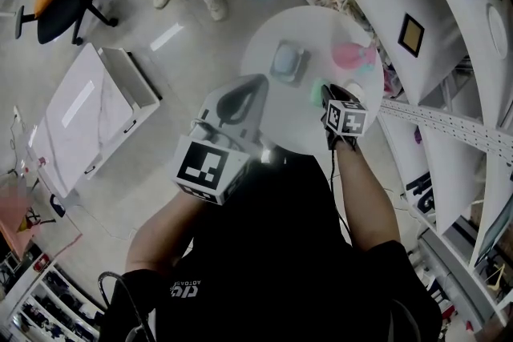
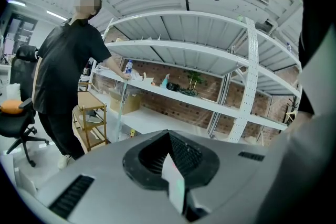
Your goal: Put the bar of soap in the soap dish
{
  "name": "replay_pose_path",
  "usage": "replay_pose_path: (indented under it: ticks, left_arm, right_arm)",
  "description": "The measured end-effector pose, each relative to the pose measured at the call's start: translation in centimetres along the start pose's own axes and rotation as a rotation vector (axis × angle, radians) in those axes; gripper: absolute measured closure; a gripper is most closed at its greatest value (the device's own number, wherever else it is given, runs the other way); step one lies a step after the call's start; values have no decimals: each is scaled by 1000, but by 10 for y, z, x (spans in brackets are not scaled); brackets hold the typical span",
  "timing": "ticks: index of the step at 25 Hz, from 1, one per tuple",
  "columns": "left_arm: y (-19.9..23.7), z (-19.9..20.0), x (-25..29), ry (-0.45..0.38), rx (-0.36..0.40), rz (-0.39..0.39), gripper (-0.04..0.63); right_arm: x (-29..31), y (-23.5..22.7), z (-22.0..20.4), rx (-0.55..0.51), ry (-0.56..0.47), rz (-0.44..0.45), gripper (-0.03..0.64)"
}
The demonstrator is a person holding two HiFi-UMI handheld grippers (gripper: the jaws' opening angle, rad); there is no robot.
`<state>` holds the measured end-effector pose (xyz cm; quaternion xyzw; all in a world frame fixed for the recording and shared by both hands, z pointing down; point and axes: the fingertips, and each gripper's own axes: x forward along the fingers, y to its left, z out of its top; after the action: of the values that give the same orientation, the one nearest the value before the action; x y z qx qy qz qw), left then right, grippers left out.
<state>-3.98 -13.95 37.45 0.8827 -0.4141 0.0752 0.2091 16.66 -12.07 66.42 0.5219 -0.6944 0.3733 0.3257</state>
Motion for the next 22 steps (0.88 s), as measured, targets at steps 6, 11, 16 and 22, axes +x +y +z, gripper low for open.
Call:
replay_pose_path:
  ticks: [6, 11, 16, 22]
  left_arm:
    - [3, -7, 3, 18, -4, -5, 595]
    - [5, -10, 2, 28, 1, -6, 595]
    - [7, -10, 3, 32, 6, -2, 595]
    - [5, -7, 3, 16, -4, -4, 595]
  right_arm:
    - [13, 3, -7, -20, 27, -33, 435]
    - [21, 6, -8, -31, 50, -61, 373]
    - [28, -5, -8, 24, 68, -111, 337]
    - [33, -3, -9, 31, 93, -116, 325]
